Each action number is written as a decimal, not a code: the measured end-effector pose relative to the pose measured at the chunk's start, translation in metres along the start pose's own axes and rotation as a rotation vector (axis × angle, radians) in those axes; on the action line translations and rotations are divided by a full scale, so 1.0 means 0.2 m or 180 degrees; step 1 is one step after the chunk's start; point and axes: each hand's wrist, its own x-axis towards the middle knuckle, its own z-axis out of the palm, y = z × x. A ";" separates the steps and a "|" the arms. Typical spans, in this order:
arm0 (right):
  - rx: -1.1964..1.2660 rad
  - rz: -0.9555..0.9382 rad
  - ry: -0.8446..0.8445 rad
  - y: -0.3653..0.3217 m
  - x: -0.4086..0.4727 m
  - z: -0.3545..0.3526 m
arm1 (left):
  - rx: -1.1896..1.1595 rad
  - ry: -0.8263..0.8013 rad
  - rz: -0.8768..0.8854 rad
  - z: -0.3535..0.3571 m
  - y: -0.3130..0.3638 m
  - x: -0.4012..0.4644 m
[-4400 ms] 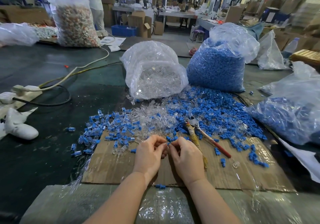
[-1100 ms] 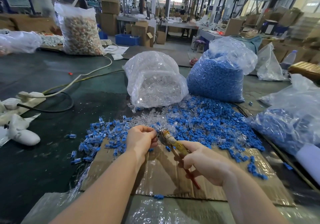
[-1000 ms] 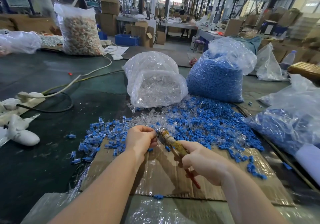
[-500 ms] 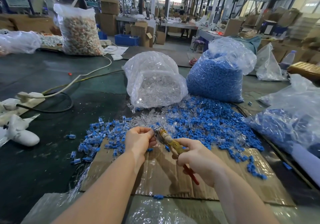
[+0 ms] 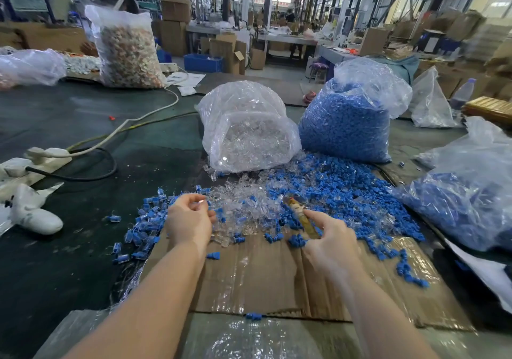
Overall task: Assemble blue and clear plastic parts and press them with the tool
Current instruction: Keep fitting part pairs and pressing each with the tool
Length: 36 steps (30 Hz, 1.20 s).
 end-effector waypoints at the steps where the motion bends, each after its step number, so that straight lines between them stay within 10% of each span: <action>1: -0.0264 0.0063 0.0143 0.02 0.02 0.00 | 0.0229 0.0094 0.0158 -0.02 -0.01 0.02; 13: -0.1662 -0.0002 0.0593 0.17 0.07 0.07 | 0.1899 -0.0185 0.1025 -0.10 -0.10 0.00; 25: -0.1903 -0.0592 0.0775 0.09 0.02 0.14 | 0.1665 -0.1607 0.2220 0.15 -0.16 -0.29; 36: -0.1569 -0.0922 0.0415 0.04 0.00 0.31 | 0.1731 -0.1551 0.2187 0.18 -0.24 -0.30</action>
